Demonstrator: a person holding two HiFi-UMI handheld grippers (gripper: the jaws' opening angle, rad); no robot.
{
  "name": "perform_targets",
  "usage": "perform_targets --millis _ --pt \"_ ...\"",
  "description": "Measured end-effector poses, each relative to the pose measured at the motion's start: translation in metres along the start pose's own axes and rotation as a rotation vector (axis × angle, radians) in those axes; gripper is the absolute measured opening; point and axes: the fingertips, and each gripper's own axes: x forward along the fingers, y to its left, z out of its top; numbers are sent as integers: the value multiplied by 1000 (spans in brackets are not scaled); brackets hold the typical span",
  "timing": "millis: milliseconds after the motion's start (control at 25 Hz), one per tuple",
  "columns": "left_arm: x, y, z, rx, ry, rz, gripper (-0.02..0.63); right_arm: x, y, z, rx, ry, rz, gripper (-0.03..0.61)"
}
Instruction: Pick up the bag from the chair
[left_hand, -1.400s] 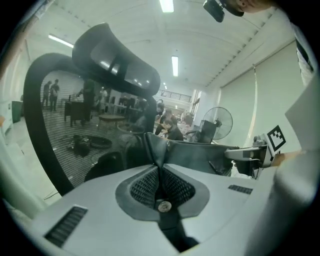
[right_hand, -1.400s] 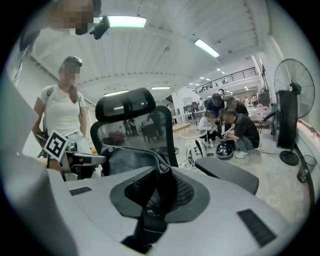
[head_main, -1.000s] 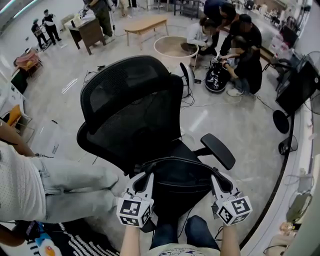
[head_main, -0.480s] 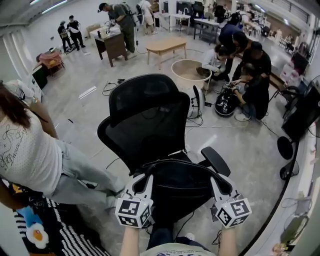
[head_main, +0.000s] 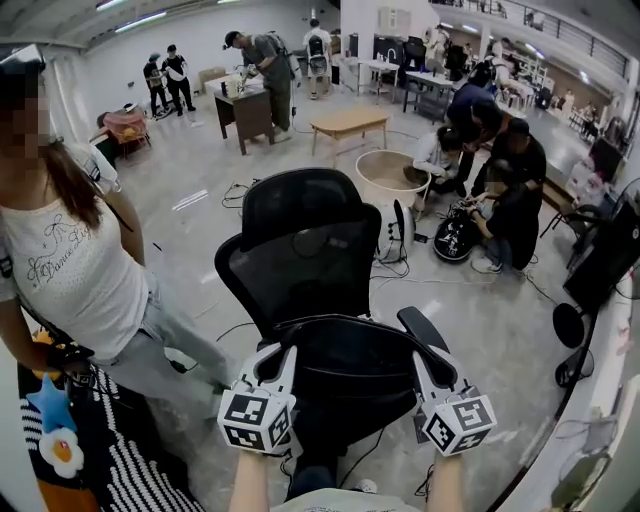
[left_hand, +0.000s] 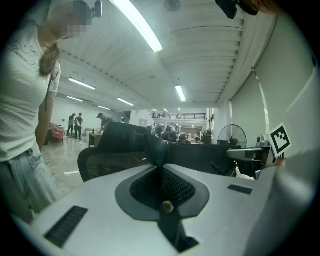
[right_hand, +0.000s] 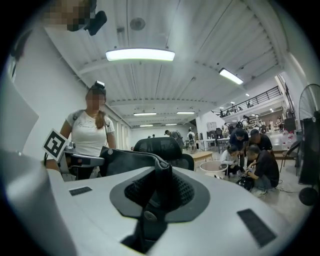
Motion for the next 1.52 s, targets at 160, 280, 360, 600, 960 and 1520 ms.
perform_targets --millis 160,280,360,600,960,1520 --pt "-22 -6 13 7 -41 21 28 -12 10 13 -1 -27 17 74" --pt "-36 -10 21 21 -60 35 28 -20 16 19 -1 -44 30 74" --pt "-43 -14 22 26 -66 39 28 -27 20 20 -3 -50 33 74" --pt "-60 -21 24 32 -79 48 28 -41 28 24 -8 -64 37 74" --pt "-53 -38 27 39 -92 45 28 -51 12 28 -13 -75 32 74" --pt "-52 -54 33 45 -95 39 28 -62 1 36 -21 -78 26 74"
